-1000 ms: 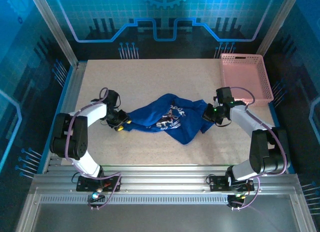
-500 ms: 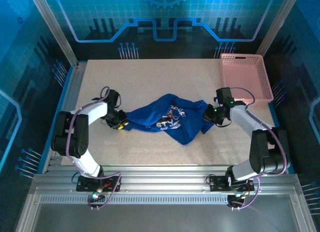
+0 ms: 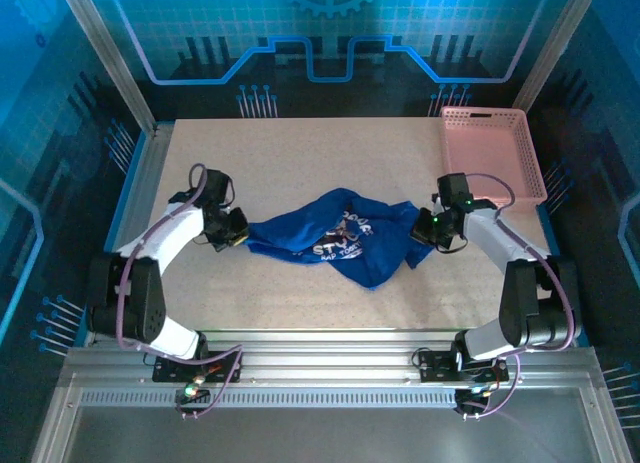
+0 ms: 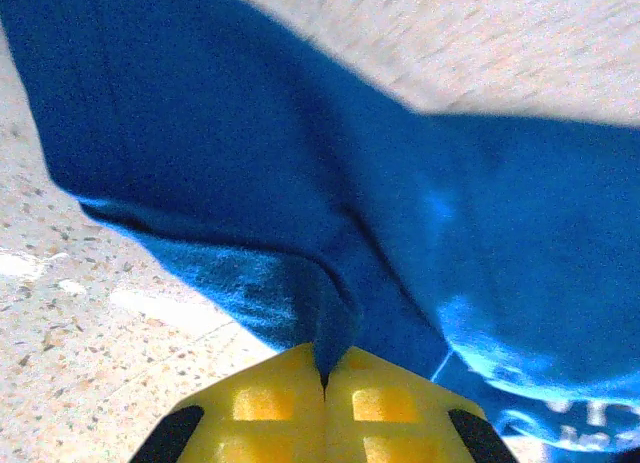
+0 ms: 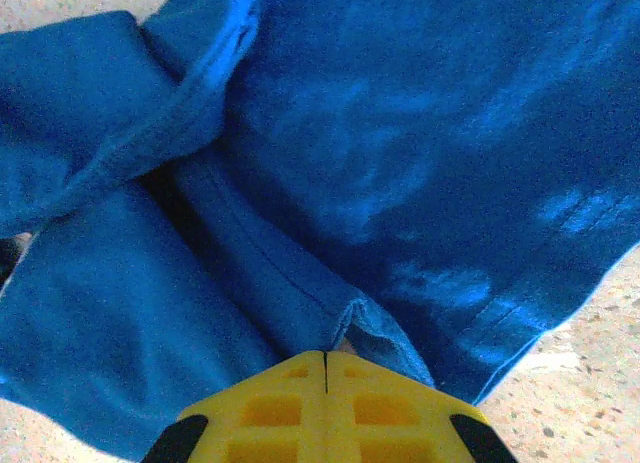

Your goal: Fold and stack the t-shirts

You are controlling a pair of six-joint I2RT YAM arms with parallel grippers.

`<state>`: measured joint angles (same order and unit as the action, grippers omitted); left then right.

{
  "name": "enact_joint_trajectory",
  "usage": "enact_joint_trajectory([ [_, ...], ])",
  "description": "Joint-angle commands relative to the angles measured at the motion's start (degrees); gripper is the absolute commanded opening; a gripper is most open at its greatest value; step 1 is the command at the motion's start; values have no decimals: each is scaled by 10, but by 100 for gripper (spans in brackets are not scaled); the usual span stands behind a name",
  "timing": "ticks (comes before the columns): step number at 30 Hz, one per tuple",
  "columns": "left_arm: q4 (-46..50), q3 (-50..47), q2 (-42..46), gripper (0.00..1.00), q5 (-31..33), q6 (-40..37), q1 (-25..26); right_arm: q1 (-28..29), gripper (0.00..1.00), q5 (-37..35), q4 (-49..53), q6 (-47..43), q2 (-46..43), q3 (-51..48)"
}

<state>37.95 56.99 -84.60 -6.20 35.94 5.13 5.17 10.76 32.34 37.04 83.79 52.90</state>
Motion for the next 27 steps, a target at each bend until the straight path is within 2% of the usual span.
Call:
enact_joint_trajectory([
  [1,35,59,66,0,22,-5,1,-8,4,-6,45,-34,-34,49],
  [8,57,201,122,0,38,-13,-14,-11,4,6,77,-77,-61,130],
  [16,78,380,121,0,40,-40,-46,-28,4,-5,153,-147,-47,265],
  [20,73,425,125,0,26,-41,-52,-39,4,-16,167,-169,-51,280],
  [27,38,506,128,0,-10,-42,-57,-83,4,49,166,-171,-62,323],
])
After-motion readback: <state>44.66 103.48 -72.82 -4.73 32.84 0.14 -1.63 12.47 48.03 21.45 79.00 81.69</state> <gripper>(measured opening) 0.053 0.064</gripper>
